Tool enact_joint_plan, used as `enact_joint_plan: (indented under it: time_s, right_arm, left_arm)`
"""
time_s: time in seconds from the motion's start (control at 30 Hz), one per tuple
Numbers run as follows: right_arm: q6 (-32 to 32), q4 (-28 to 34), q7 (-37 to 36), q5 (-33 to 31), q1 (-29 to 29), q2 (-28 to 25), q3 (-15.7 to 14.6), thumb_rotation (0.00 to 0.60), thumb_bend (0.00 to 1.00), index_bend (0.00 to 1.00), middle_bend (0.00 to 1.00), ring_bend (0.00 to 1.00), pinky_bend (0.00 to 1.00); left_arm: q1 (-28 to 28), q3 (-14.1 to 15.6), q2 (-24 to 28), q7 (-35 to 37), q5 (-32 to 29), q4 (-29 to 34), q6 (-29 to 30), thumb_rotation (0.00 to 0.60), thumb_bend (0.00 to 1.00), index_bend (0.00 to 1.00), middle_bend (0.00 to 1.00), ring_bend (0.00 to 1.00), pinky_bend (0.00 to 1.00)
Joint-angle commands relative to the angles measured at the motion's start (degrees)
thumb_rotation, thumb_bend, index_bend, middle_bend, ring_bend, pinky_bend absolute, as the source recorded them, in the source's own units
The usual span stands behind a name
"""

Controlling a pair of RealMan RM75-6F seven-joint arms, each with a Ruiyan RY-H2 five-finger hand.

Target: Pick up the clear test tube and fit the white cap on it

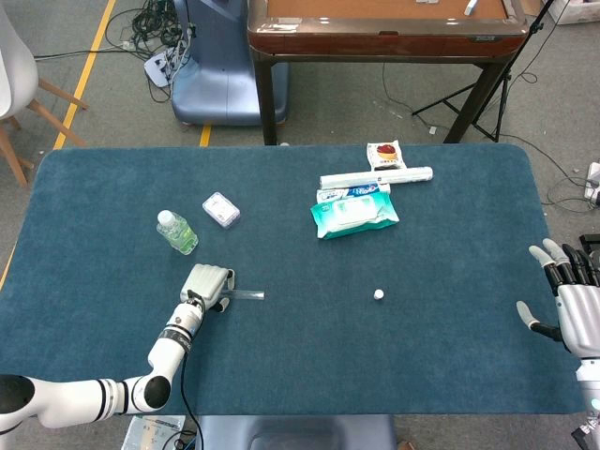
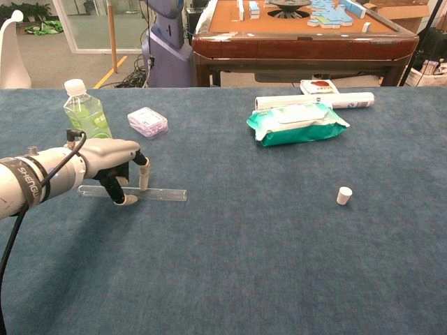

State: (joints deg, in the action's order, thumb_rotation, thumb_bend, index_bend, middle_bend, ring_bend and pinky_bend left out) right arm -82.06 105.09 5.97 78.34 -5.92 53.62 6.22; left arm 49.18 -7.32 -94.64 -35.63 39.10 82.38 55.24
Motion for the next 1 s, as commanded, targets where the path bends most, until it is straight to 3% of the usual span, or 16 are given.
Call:
enact_joint_plan:
  time_s: [0.03,0.43,0.8,1.0]
  right_arm:
    - [0.1,0.0,0.0,0.0,0.0,0.0,0.0,0.6,0.3,0.12,0.08,0.0,0.01]
    - [0.1,0.2,0.4,0.2,-0.1,0.2,-0.1,0.6,0.3,0.12,0.08,0.0,0.01]
    - [2.9,1.1,3.5,1.1,-2.1,0.8,-0.4,0.6,0.3,0.12,0.08,0.0,0.01]
    - [7.7,2.0,8.2,-0.2,-6.0,3.4,0.4,0.6,0.3,0.29,0.13,0.0,0.04]
  left_arm:
    - [-0.1,0.0,0.0,0.1,0.1,0.0,0.0,0.6,0.32,0.5,1.0,1.0,1.0]
    - [-1.4,0.2,0.5,1.7,1.8,-0.2,0.9,0.6,0.32,0.55,1.0,1.0,1.0]
    - [-5.9,0.0,8.3,9.9,9.7,9.2,3.4,0.6,0.32,0.56,1.0,1.0,1.0]
    - [-8.4,0.9,12.9,12.2,14.9,15.3,6.0,0.6,0.32,0.57,1.0,1.0,1.0]
